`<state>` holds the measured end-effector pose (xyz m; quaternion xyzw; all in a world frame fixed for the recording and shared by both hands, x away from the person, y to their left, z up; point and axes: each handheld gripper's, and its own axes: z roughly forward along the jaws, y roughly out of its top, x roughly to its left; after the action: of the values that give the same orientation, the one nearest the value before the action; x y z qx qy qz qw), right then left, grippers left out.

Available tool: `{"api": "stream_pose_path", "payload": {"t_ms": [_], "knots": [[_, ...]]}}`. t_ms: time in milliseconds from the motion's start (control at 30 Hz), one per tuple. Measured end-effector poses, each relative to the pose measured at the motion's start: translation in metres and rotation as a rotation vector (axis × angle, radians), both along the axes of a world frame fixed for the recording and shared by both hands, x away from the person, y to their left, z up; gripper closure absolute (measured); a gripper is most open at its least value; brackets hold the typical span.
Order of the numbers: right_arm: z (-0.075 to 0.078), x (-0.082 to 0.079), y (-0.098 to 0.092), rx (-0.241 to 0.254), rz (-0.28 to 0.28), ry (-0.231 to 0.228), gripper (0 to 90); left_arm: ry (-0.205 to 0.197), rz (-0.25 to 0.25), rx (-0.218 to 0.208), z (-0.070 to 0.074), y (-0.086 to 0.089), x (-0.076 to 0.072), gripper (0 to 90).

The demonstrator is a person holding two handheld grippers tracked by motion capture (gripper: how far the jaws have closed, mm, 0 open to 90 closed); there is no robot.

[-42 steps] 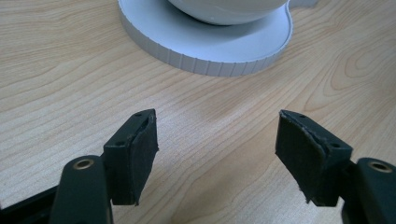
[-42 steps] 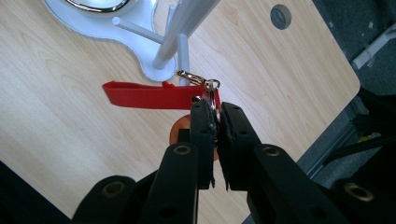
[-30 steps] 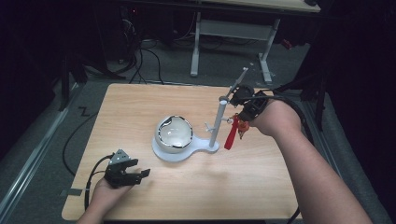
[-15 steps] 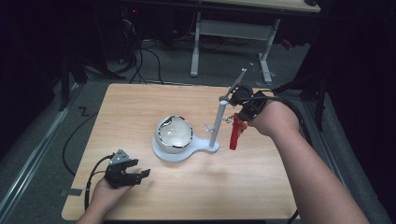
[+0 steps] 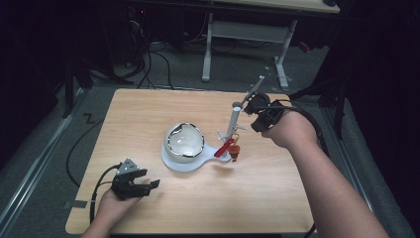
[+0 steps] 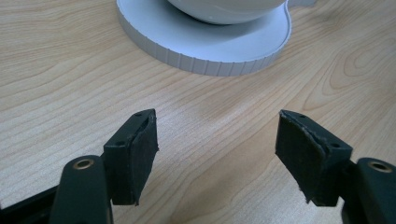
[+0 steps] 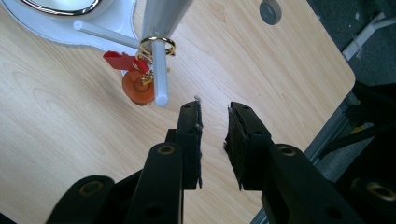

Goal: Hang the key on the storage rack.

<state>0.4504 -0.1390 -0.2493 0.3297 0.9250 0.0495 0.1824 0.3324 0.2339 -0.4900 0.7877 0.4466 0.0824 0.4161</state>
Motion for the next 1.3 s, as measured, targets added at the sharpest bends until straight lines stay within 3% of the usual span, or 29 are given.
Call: {"api": "stream_pose_path", "payload": {"t_ms": [200, 467, 833, 900, 1067, 1133, 1167, 1300], "knots": [[-0.013, -0.001, -0.009, 0.027, -0.023, 0.003, 72.0, -0.002, 0.009, -0.004, 0.0, 0.001, 0.0, 30.1], [-0.034, -0.005, -0.029, 0.089, -0.109, -0.016, 66.3, -0.002, 0.011, 0.001, -0.001, 0.0, 0.0, 30.1], [-0.089, -0.028, -0.062, 0.169, -0.184, -0.038, 59.0, -0.001, 0.009, 0.017, -0.003, -0.003, -0.001, 30.1], [-0.104, -0.036, -0.073, 0.2, -0.219, -0.061, 57.2, 0.001, 0.012, 0.015, -0.004, -0.003, -0.001, 30.1], [-0.123, -0.047, -0.09, 0.254, -0.264, -0.08, 57.1, 0.003, 0.011, 0.022, -0.005, -0.005, -0.001, 30.1], [-0.139, -0.057, -0.101, 0.292, -0.289, -0.093, 56.1, 0.003, 0.008, 0.027, -0.006, -0.006, -0.002, 30.1], [-0.139, -0.057, -0.101, 0.292, -0.289, -0.093, 56.1, 0.003, 0.007, 0.028, -0.006, -0.006, -0.002, 30.1], [-0.162, -0.07, -0.114, 0.345, -0.319, -0.115, 54.9, 0.001, 0.009, 0.033, -0.006, -0.008, -0.003, 30.1]]}}
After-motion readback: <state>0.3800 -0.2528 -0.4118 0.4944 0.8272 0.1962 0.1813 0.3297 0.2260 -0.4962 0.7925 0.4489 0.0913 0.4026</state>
